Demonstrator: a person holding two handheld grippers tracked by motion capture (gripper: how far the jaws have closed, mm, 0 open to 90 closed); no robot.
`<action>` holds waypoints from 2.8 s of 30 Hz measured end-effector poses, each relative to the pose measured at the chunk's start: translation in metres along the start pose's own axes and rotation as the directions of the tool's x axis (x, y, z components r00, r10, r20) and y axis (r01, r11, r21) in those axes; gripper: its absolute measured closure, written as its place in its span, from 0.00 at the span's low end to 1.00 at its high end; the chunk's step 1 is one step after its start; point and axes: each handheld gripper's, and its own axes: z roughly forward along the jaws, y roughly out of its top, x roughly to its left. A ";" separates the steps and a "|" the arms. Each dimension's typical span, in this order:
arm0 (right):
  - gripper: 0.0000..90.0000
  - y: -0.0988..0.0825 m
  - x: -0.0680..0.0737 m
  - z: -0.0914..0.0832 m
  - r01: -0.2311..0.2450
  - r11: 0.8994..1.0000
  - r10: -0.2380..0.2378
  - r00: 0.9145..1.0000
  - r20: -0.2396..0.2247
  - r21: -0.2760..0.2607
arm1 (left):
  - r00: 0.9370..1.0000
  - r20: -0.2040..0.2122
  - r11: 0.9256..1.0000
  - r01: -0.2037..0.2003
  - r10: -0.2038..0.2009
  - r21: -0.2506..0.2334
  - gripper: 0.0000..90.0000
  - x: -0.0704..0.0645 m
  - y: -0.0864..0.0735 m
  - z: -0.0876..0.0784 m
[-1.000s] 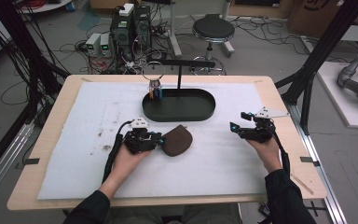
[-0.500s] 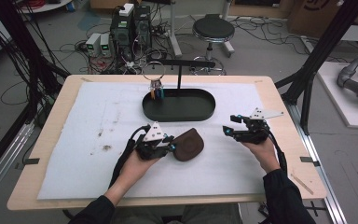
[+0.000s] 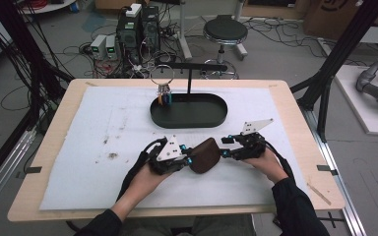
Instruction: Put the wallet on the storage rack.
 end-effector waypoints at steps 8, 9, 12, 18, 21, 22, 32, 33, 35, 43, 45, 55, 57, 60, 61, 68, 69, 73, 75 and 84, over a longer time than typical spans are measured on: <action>0.79 0.000 0.005 0.004 0.052 0.998 -0.051 0.997 -0.059 0.022 | 0.999 0.034 0.999 -0.019 0.020 -0.028 0.83 -0.003 0.002 -0.001; 0.83 0.000 0.005 0.003 0.059 0.998 -0.057 0.997 -0.053 0.024 | 0.999 0.034 0.999 -0.019 0.020 -0.028 0.83 -0.003 0.002 -0.001; 0.90 -0.001 0.002 -0.002 0.067 0.998 -0.065 0.996 -0.068 0.021 | 0.999 0.039 0.999 0.010 -0.008 -0.040 0.78 -0.003 0.001 -0.001; 0.93 0.000 0.007 -0.005 0.115 0.993 -0.114 0.991 -0.076 0.006 | 0.996 0.034 0.996 0.085 -0.085 -0.011 0.46 -0.003 -0.005 0.007; 0.94 -0.001 0.007 -0.007 0.121 0.993 -0.120 0.990 -0.075 0.013 | 0.989 0.042 0.990 0.140 -0.140 0.000 0.45 -0.002 -0.008 0.008; 0.94 -0.001 0.007 -0.007 0.124 0.992 -0.123 0.990 -0.068 0.015 | 0.983 0.036 0.983 0.182 -0.183 0.022 0.45 -0.001 -0.012 0.008; 0.95 -0.001 0.010 -0.011 0.148 0.989 -0.147 0.984 -0.095 0.002 | 0.950 0.129 0.959 0.278 -0.284 0.061 0.64 0.002 -0.020 0.024; 0.95 -0.001 0.010 -0.011 0.148 0.989 -0.147 0.984 -0.095 0.002 | 0.950 0.129 0.959 0.278 -0.284 0.061 0.64 0.002 -0.020 0.024; 0.95 -0.002 0.010 -0.012 0.152 0.988 -0.151 0.984 -0.098 0.004 | 0.948 0.138 0.958 0.282 -0.287 0.061 0.66 0.003 -0.020 0.024; 0.89 -0.003 0.009 -0.012 0.148 0.989 -0.147 0.984 -0.099 0.003 | 0.940 0.162 0.954 0.296 -0.301 0.052 0.71 0.004 -0.021 0.025; 0.82 -0.002 0.009 -0.013 0.139 0.990 -0.138 0.985 -0.105 -0.006 | 0.940 0.165 0.955 0.294 -0.298 0.050 0.71 0.004 -0.021 0.025; 0.57 -0.003 0.001 -0.025 0.077 0.994 -0.081 0.995 -0.060 -0.077 | 0.953 0.158 0.966 0.255 -0.257 0.033 0.73 0.006 -0.017 0.019; 0.55 -0.003 -0.001 -0.028 0.058 0.994 -0.062 0.997 -0.040 -0.088 | 0.955 0.155 0.967 0.252 -0.252 0.023 0.73 0.008 -0.015 0.017; 0.45 -0.004 -0.007 -0.032 0.021 0.994 -0.020 1.000 0.013 -0.104 | 0.958 0.157 0.970 0.243 -0.239 -0.005 0.73 0.013 -0.008 0.007; 0.45 -0.004 -0.007 -0.032 0.021 0.994 -0.020 1.000 0.013 -0.104 | 0.958 0.157 0.970 0.243 -0.239 -0.005 0.73 0.013 -0.008 0.007; 0.41 -0.006 -0.014 -0.041 -0.035 0.991 0.052 0.990 0.134 -0.129 | 0.973 0.118 0.977 0.206 -0.199 -0.049 0.74 0.030 0.006 -0.014; 0.41 -0.006 -0.015 -0.042 -0.040 0.991 0.059 0.988 0.144 -0.131 | 0.973 0.118 0.977 0.206 -0.199 -0.049 0.74 0.030 0.006 -0.014; 0.39 -0.007 -0.018 -0.046 -0.055 0.988 0.082 0.979 0.186 -0.147 | 0.979 0.098 0.981 0.186 -0.180 -0.056 0.74 0.039 0.013 -0.023; 0.39 -0.008 -0.020 -0.049 -0.066 0.985 0.099 0.973 0.207 -0.159 | 0.981 0.086 0.983 0.176 -0.171 -0.056 0.74 0.042 0.016 -0.026; 0.38 -0.012 -0.027 -0.055 -0.099 0.978 0.145 0.956 0.256 -0.181 | 0.982 0.029 0.980 0.190 -0.188 -0.056 0.74 0.072 0.022 -0.032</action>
